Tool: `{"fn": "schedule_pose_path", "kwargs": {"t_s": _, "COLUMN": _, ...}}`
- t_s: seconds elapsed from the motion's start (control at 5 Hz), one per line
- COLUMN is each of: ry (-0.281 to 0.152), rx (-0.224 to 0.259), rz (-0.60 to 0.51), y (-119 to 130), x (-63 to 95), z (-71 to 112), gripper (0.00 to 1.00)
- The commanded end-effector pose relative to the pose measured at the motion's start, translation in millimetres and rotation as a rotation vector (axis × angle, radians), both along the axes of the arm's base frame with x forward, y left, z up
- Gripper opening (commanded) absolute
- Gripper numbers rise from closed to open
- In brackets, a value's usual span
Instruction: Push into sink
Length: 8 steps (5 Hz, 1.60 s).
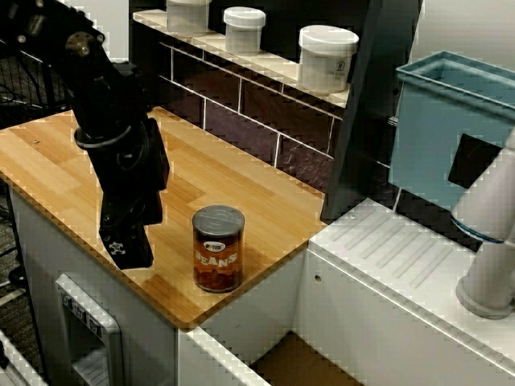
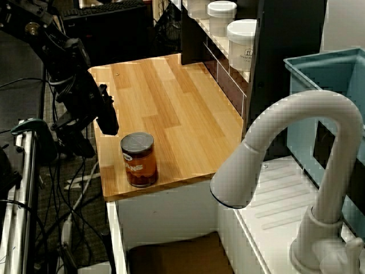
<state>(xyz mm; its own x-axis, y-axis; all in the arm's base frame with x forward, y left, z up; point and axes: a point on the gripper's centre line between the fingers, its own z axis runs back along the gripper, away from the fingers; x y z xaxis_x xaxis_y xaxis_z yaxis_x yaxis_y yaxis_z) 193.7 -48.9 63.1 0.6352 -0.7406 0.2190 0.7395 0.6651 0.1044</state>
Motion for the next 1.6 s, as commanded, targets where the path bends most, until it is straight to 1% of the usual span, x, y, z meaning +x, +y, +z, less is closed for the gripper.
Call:
{"fn": "schedule_pose_path", "kwargs": {"t_s": 0.0, "ry": 0.003, "rx": -0.021, "rz": 0.011, "y": -14.5, "x": 17.9, "z": -1.5, "gripper": 1.00}}
{"fn": "schedule_pose_path", "kwargs": {"t_s": 0.2, "ry": -0.006, "rx": -0.009, "rz": 0.030, "y": -22.0, "x": 28.1, "z": -6.5, "gripper": 1.00}}
{"fn": "schedule_pose_path", "kwargs": {"t_s": 0.4, "ry": -0.001, "rx": -0.022, "rz": 0.044, "y": -25.9, "x": 38.2, "z": -8.3, "gripper": 1.00}}
{"fn": "schedule_pose_path", "kwargs": {"t_s": 0.6, "ry": 0.008, "rx": -0.048, "rz": 0.064, "y": -28.9, "x": 45.8, "z": -2.9, "gripper": 1.00}}
{"fn": "schedule_pose_path", "kwargs": {"t_s": 0.8, "ry": -0.003, "rx": -0.041, "rz": 0.078, "y": -36.6, "x": 51.7, "z": 1.3, "gripper": 1.00}}
{"fn": "schedule_pose_path", "kwargs": {"t_s": 1.0, "ry": 0.021, "rx": -0.041, "rz": 0.056, "y": -43.3, "x": 57.7, "z": 0.9, "gripper": 1.00}}
{"fn": "schedule_pose_path", "kwargs": {"t_s": 1.2, "ry": 0.050, "rx": -0.051, "rz": 0.036, "y": -48.0, "x": 58.5, "z": 0.2, "gripper": 1.00}}
{"fn": "schedule_pose_path", "kwargs": {"t_s": 1.4, "ry": 0.079, "rx": -0.036, "rz": 0.005, "y": -61.3, "x": 57.5, "z": -6.8, "gripper": 1.00}}
